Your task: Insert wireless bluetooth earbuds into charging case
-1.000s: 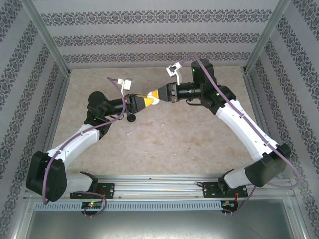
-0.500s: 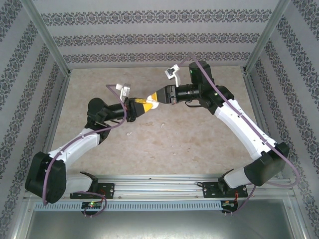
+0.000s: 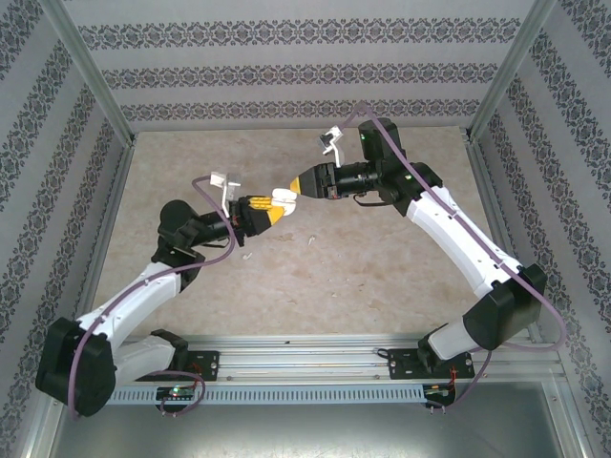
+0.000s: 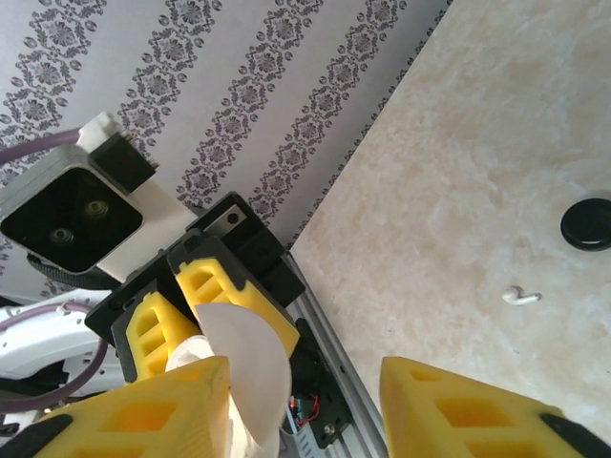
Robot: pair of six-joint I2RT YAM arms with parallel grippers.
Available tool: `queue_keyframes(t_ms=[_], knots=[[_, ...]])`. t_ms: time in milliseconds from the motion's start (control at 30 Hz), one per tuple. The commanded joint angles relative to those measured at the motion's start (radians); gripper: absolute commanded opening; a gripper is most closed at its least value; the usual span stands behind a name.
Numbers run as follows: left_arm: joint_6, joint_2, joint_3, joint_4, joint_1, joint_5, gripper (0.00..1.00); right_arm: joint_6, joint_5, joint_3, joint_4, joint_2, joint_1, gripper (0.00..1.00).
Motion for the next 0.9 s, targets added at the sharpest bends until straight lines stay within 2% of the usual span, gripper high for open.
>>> queue_keyframes(t_ms=[0, 133, 233, 433, 633, 867], knots=[[0.149, -0.096, -0.021, -0.061, -0.006, -0.069, 0.00, 0.028, 0.044, -0.017, -0.022, -0.018, -0.021, 0.47], [0.238, -0.200, -0.048, -0.233, -0.006, -0.151, 0.00, 0.025, 0.059, -0.015, -0.063, 0.000, -0.020, 0.50], [0.259, -0.297, -0.086, -0.297, -0.004, -0.224, 0.00, 0.023, 0.134, -0.015, -0.123, 0.035, -0.004, 0.50], [0.316, -0.514, -0.113, -0.524, -0.003, -0.328, 0.00, -0.032, 0.253, 0.006, -0.157, 0.180, 0.100, 0.49], [0.357, -0.677, -0.095, -0.753, -0.001, -0.387, 0.00, -0.229, 0.504, 0.096, -0.184, 0.367, 0.269, 0.48], [0.379, -0.801, -0.067, -0.938, -0.001, -0.411, 0.00, -0.371, 0.728, 0.260, -0.272, 0.577, 0.404, 0.47]])
